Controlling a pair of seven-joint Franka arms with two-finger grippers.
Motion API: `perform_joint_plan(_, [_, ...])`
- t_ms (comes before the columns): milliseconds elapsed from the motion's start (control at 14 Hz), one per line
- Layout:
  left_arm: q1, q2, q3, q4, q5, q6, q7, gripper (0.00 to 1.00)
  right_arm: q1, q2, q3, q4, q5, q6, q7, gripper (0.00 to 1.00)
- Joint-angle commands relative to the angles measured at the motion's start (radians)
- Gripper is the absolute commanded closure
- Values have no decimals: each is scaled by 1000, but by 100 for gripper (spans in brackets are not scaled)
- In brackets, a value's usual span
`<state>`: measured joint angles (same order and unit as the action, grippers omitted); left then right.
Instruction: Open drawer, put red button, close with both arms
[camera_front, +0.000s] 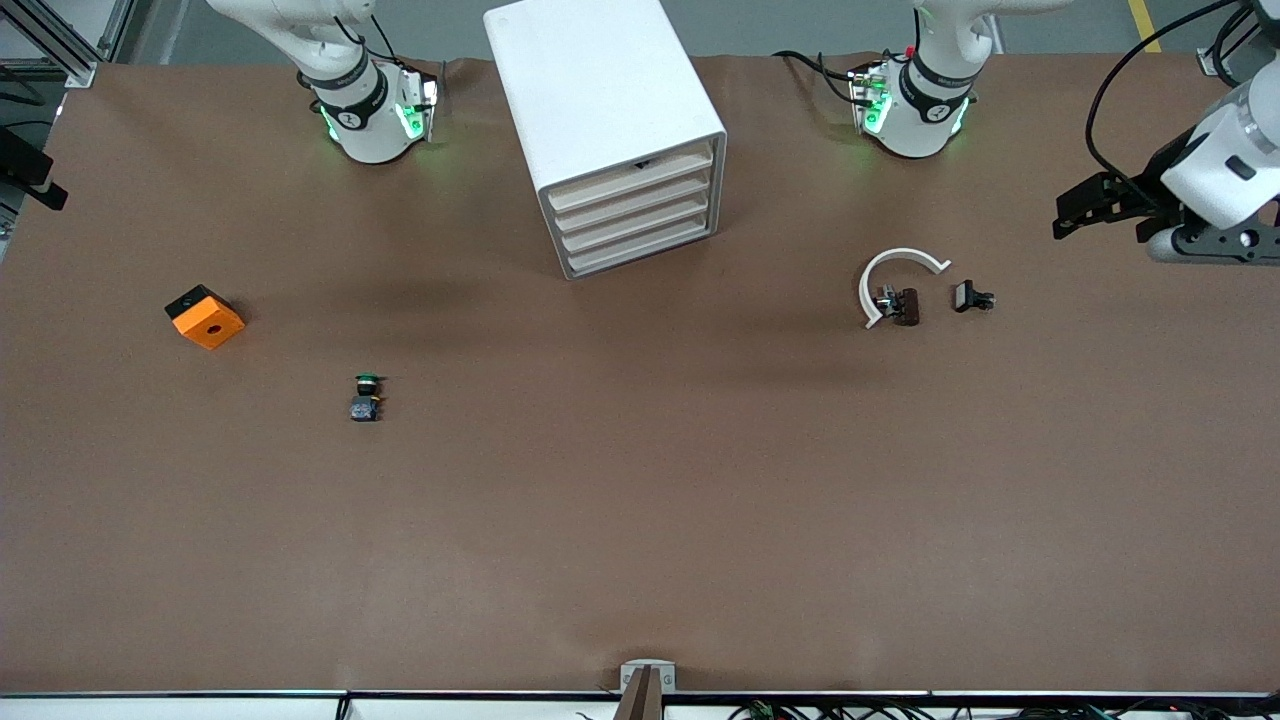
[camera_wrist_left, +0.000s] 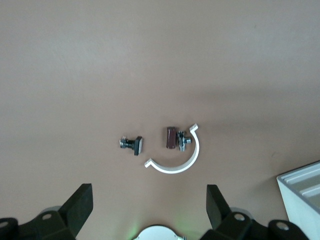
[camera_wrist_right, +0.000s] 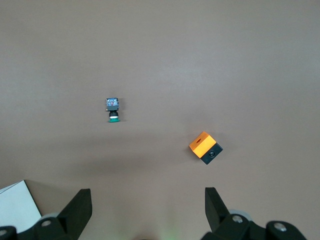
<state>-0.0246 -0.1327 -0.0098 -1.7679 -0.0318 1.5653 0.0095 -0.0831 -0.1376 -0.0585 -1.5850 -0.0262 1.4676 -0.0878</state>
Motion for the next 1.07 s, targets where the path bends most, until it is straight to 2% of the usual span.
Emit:
perform_joint_plan(0, [2, 34, 7, 86, 1, 16, 1, 0, 0, -30, 3, -30, -17, 11, 0, 0])
perform_joint_plan(214, [0, 107, 7, 200, 0, 15, -11, 0, 0, -28, 3, -30, -15, 11, 2, 0])
perform_joint_plan(429, [2, 105, 7, 225, 0, 3, -16, 0, 0, -30, 3, -30, -12, 8, 2, 0])
perform_joint_plan(1000, [0, 107, 2, 220, 1, -34, -32, 0, 0, -30, 2, -32, -9, 7, 2, 0])
